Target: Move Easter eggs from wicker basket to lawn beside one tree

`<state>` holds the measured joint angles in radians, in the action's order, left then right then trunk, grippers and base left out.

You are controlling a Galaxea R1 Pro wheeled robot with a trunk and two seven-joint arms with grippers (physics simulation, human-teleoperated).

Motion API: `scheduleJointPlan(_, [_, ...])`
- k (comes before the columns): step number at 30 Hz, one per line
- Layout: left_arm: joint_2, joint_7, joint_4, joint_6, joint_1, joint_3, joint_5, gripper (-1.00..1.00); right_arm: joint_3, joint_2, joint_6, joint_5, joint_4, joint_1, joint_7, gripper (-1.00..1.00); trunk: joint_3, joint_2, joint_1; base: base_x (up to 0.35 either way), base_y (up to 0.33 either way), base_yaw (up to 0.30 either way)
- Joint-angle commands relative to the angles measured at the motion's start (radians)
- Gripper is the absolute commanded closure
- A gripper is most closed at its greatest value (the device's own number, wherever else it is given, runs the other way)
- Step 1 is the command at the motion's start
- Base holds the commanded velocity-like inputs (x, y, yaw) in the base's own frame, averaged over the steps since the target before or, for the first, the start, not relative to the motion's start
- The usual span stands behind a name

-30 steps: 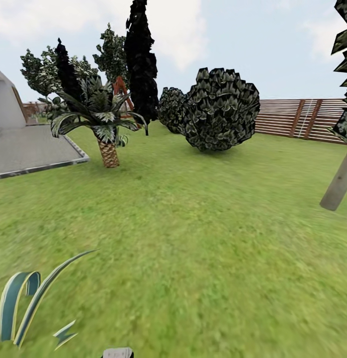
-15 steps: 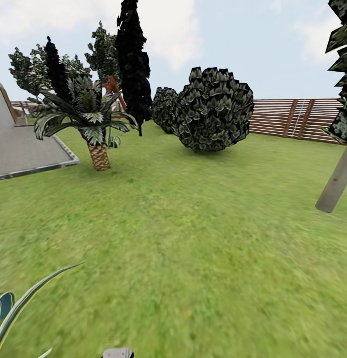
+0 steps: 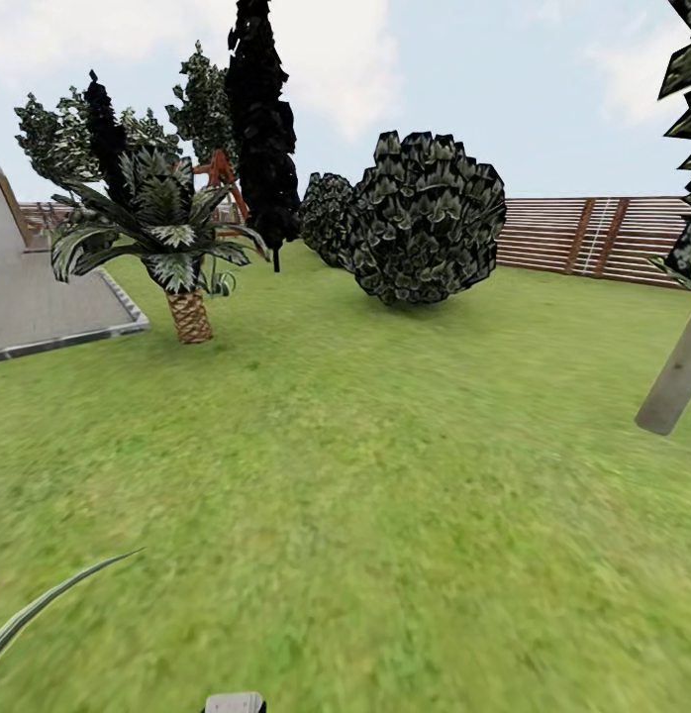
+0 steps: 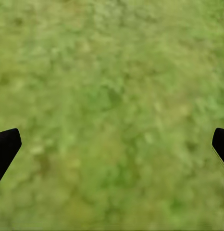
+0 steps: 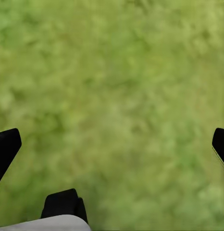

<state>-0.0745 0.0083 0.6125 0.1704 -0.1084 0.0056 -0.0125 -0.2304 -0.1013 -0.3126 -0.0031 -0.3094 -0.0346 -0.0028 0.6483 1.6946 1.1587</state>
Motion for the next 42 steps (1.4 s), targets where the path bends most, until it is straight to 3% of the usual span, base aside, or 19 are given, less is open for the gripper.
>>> scheduleJointPlan(1, [0.000, 0.001, 0.000, 0.003, 0.000, 0.001, -0.001, -1.00, -0.001, 0.000, -0.003, 0.000, 0.001, -0.001, 0.000, -1.00, 0.001, 0.000, 0.000, 0.302, -0.120, 0.000])
scheduleJointPlan(42, [-0.001, 0.001, 0.000, 0.004, 0.000, 0.000, -0.001, -1.00, -0.001, 0.002, -0.003, 0.000, 0.001, -0.001, 0.000, -1.00, 0.001, 0.000, 0.000, 0.302, -0.116, 0.000])
